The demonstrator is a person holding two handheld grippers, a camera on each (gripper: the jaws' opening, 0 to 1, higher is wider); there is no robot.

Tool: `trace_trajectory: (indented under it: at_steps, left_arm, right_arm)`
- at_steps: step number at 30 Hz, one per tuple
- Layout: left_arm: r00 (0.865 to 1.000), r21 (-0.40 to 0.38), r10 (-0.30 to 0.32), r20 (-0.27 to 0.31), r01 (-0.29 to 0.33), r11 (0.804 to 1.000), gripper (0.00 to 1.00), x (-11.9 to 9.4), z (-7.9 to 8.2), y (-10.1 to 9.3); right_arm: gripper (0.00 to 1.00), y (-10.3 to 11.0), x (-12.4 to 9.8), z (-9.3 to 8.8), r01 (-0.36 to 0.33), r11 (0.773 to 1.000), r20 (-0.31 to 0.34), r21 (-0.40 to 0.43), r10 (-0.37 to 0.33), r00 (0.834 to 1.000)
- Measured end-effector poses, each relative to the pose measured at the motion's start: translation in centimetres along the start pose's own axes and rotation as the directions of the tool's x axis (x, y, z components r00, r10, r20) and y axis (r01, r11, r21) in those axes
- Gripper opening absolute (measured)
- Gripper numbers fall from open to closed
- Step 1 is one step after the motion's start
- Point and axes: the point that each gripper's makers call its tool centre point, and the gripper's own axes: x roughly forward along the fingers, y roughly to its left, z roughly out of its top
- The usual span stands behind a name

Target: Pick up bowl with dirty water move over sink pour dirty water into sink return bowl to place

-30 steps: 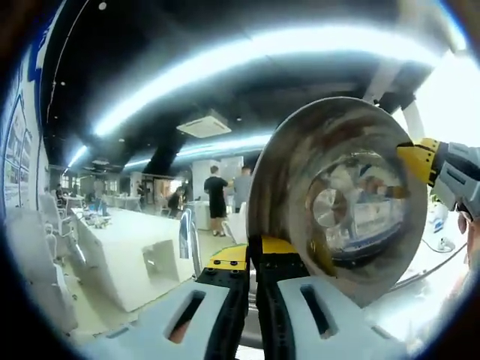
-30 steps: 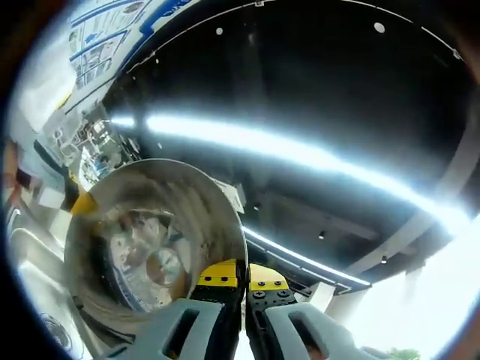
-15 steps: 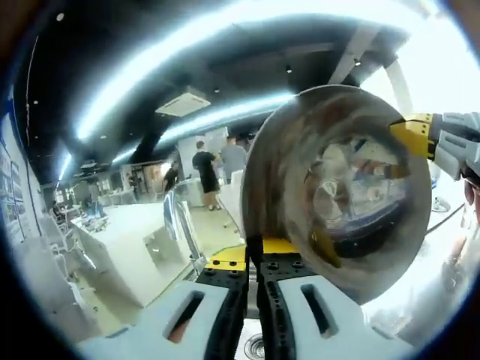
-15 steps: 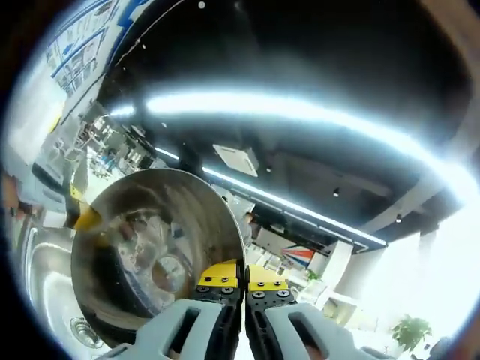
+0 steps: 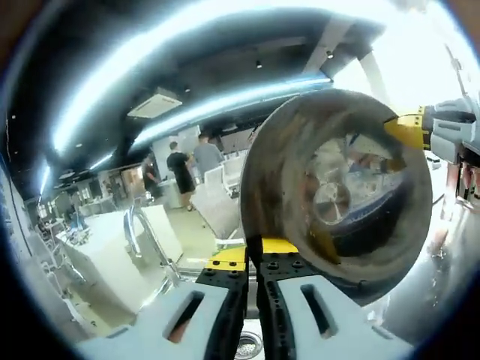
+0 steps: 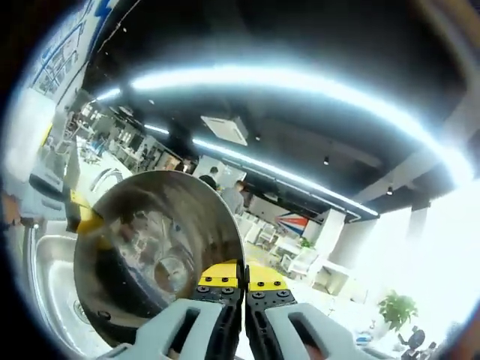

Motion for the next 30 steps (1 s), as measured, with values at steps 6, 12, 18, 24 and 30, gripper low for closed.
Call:
trace_trajectory:
  at_steps: [6,12,18,24,30]
  left_arm:
    - [0.998,0.015,-0.055,0.000,0.055,0.998,0.00,-0.1,1.5,-4.1]
    - [0.991,0.048,-0.131,0.001,0.130,0.990,0.00,-0.2,2.4,-8.0]
    - [0.979,0.066,-0.203,-0.028,0.204,0.977,0.00,-0.5,2.5,-11.8]
    - [0.969,0.107,-0.235,-0.072,0.242,0.964,0.00,-1.0,1.4,-14.7]
    - [0.946,0.135,-0.275,-0.173,0.300,0.944,0.00,-1.2,-1.4,-17.7]
  right_arm:
    - [0.00,-3.8,-1.7,-2.0,0.040,0.999,-0.059,0.018,-0.039,0.998]
    - [0.00,-7.3,-3.5,-3.7,0.077,0.997,-0.107,0.029,-0.074,0.992]
    - [0.00,-9.6,-5.2,-6.5,0.101,0.989,-0.191,0.107,-0.079,0.978]
    - [0.00,-10.8,-6.6,-9.5,0.123,0.988,-0.254,0.095,-0.096,0.962]
    - [0.00,-11.0,-8.2,-12.7,0.126,0.988,-0.350,0.091,-0.087,0.933]
